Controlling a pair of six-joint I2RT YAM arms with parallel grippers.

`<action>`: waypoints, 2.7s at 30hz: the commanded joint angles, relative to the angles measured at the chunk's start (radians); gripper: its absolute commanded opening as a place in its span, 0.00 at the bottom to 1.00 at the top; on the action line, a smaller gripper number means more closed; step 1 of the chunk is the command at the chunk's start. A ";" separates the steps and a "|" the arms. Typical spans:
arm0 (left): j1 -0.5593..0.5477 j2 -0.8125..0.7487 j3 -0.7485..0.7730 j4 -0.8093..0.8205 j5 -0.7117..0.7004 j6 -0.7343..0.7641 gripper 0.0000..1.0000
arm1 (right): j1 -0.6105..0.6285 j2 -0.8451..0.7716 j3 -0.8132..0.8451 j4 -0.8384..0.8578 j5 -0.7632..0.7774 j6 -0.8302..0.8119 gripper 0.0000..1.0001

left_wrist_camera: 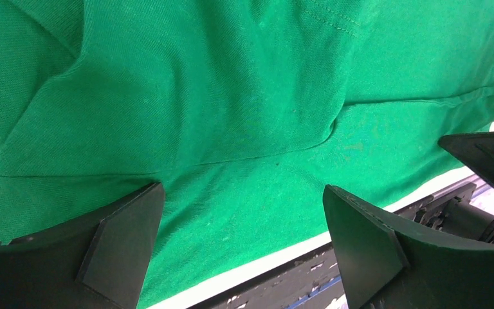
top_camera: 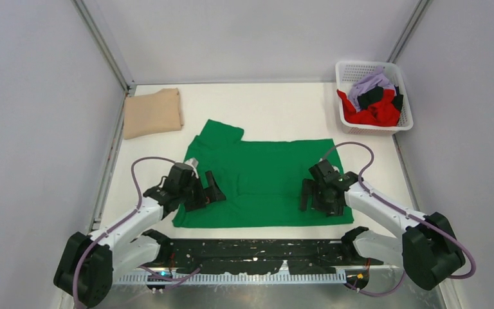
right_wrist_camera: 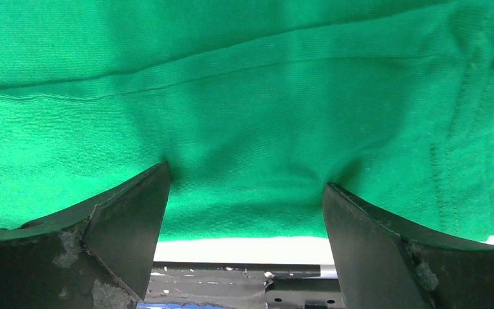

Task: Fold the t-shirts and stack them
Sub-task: Fold the flattened tshirt in 1/3 of the way, then grab the side of the flattened tshirt furthest away from the robot with both arms

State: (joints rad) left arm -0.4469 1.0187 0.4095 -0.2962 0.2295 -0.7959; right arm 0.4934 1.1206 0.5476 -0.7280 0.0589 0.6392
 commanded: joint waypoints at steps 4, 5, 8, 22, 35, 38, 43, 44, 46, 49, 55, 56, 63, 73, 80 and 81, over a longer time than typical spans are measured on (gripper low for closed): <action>-0.012 -0.149 -0.028 -0.288 -0.135 -0.038 1.00 | 0.014 -0.090 0.074 -0.028 0.114 0.001 0.95; -0.012 -0.165 -0.018 -0.293 -0.140 -0.032 1.00 | 0.013 -0.110 0.082 -0.020 0.122 -0.010 0.95; -0.012 -0.184 0.052 -0.300 -0.144 -0.003 1.00 | 0.013 -0.146 0.123 0.030 0.136 -0.030 0.96; 0.222 0.398 0.725 -0.236 -0.266 0.236 1.00 | -0.206 -0.007 0.232 0.304 -0.023 -0.098 0.96; 0.290 1.276 1.737 -0.584 -0.196 0.361 1.00 | -0.313 0.186 0.293 0.374 -0.091 -0.160 0.95; 0.291 1.360 1.804 -0.606 -0.189 0.348 1.00 | -0.326 0.199 0.294 0.380 -0.100 -0.160 0.95; 0.292 1.387 1.768 -0.579 -0.135 0.329 1.00 | -0.341 0.213 0.292 0.384 -0.119 -0.161 0.95; 0.291 1.385 1.752 -0.572 -0.130 0.328 0.98 | -0.342 0.213 0.291 0.384 -0.121 -0.161 0.95; 0.290 1.378 1.723 -0.561 -0.111 0.336 0.92 | -0.344 0.206 0.288 0.384 -0.122 -0.160 0.95; 0.290 1.356 1.677 -0.550 -0.087 0.343 0.89 | -0.349 0.192 0.282 0.384 -0.112 -0.162 0.95; 0.282 1.314 1.601 -0.533 -0.089 0.356 0.69 | -0.353 0.174 0.271 0.384 -0.110 -0.162 0.95; 0.278 1.308 1.594 -0.530 -0.094 0.362 0.66 | -0.353 0.171 0.268 0.385 -0.109 -0.163 0.95; 0.266 1.321 1.627 -0.564 -0.169 0.366 0.38 | -0.363 0.155 0.254 0.383 -0.104 -0.168 0.96; 0.255 1.357 1.701 -0.607 -0.217 0.398 0.00 | -0.377 0.187 0.276 0.384 -0.001 -0.190 0.96; 0.256 1.382 1.750 -0.617 -0.220 0.381 0.00 | -0.377 0.366 0.411 0.395 0.096 -0.192 1.00; 0.256 1.381 1.748 -0.614 -0.220 0.377 0.00 | -0.375 0.419 0.454 0.395 0.110 -0.190 1.00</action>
State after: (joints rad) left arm -0.1905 2.3974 2.1246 -0.9005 0.0257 -0.4114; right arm 0.1219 1.4349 0.8848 -0.3729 0.0814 0.4610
